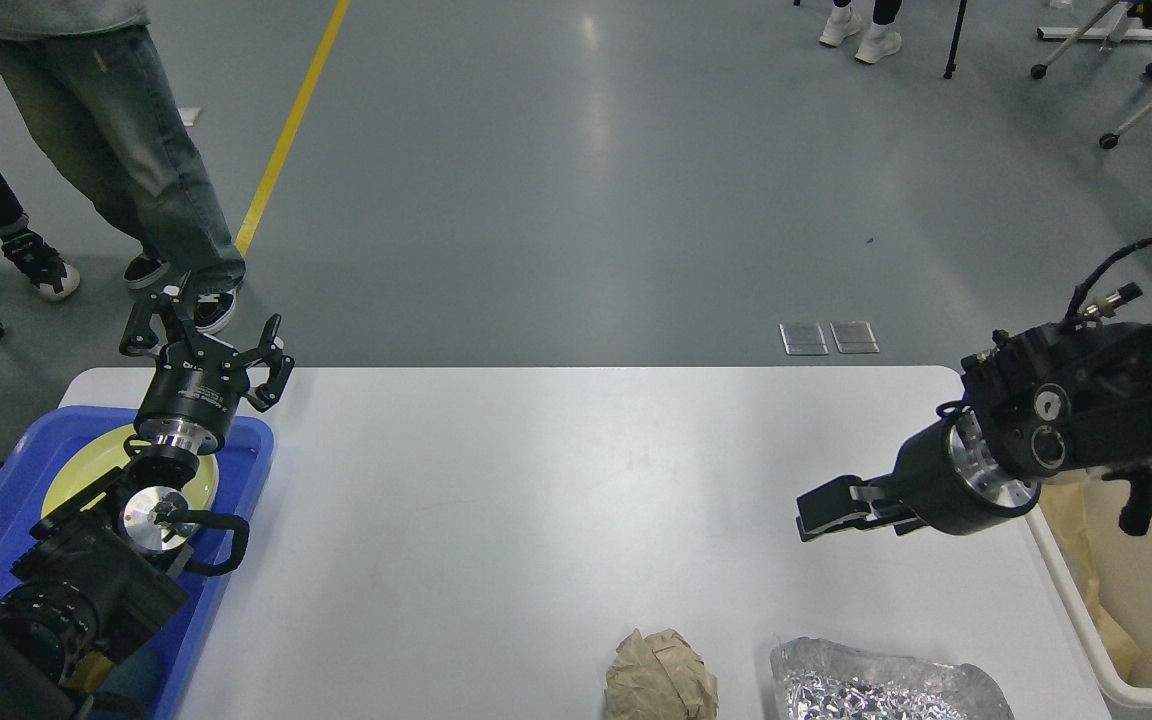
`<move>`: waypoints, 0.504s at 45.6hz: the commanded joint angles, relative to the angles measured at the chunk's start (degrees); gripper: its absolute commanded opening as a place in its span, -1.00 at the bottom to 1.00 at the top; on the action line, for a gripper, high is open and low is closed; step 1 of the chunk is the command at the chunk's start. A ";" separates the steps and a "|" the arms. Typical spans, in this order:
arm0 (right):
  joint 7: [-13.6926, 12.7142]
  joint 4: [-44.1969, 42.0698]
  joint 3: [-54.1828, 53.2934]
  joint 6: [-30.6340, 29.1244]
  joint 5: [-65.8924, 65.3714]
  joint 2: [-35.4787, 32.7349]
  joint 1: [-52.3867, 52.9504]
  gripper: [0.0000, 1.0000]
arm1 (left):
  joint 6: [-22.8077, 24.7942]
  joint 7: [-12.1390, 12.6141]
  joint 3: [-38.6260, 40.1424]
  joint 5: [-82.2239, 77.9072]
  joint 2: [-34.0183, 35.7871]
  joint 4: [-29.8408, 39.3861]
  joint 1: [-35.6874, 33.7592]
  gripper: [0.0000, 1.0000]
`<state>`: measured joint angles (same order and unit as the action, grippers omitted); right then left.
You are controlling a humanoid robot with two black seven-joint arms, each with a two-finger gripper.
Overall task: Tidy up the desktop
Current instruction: 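Move the right gripper down to the clear bag of silver foil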
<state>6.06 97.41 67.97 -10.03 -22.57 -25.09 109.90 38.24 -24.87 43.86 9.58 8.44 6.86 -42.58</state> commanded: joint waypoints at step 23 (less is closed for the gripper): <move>2.99 -8.20 1.99 18.98 -11.09 -15.43 -33.52 1.00 | 0.08 0.00 0.00 0.00 -0.01 0.00 -0.05 0.93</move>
<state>7.12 89.67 70.20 4.48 -33.66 -40.43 79.11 38.25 -24.87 43.82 9.58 8.44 6.86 -42.60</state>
